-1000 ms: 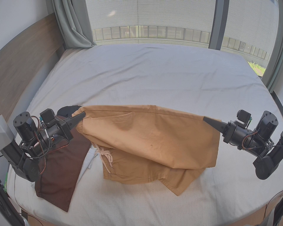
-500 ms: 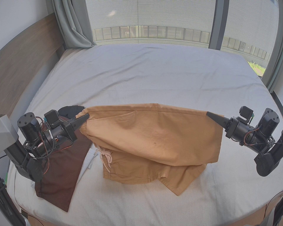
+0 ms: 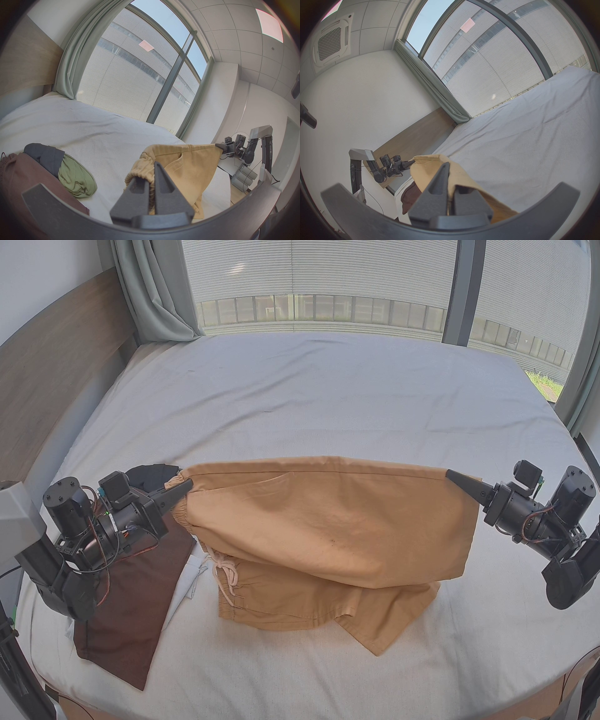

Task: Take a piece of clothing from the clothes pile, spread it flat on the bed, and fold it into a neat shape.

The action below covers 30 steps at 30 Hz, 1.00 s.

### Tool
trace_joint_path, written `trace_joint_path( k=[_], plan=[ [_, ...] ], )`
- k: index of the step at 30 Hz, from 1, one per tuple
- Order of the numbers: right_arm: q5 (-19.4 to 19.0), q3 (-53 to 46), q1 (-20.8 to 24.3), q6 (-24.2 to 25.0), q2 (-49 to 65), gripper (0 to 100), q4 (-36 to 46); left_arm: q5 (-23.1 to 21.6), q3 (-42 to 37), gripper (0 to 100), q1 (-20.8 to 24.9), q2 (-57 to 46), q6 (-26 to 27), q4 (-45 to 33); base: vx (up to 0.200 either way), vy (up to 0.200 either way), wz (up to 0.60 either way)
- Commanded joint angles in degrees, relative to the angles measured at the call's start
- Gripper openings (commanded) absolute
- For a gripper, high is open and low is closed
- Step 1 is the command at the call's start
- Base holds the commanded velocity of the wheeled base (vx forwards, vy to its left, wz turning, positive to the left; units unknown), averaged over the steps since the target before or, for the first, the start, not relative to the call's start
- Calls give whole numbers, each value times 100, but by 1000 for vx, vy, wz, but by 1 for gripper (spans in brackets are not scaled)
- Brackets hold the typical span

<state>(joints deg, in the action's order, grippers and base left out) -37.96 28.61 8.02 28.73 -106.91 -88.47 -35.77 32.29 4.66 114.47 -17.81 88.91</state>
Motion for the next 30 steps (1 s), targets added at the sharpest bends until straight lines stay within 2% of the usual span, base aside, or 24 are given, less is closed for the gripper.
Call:
trace_joint_path(
  k=[1, 30],
  plan=[
    [-1, 13, -46, 1, 4, 0, 5, 0, 31, 0, -9, 40, -3, 4, 0, 0, 0],
    [-1, 162, -319, 9, -5, 0, 5, 0, 75, 0, -53, 49, -3, 4, 0, 0, 0]
  ],
)
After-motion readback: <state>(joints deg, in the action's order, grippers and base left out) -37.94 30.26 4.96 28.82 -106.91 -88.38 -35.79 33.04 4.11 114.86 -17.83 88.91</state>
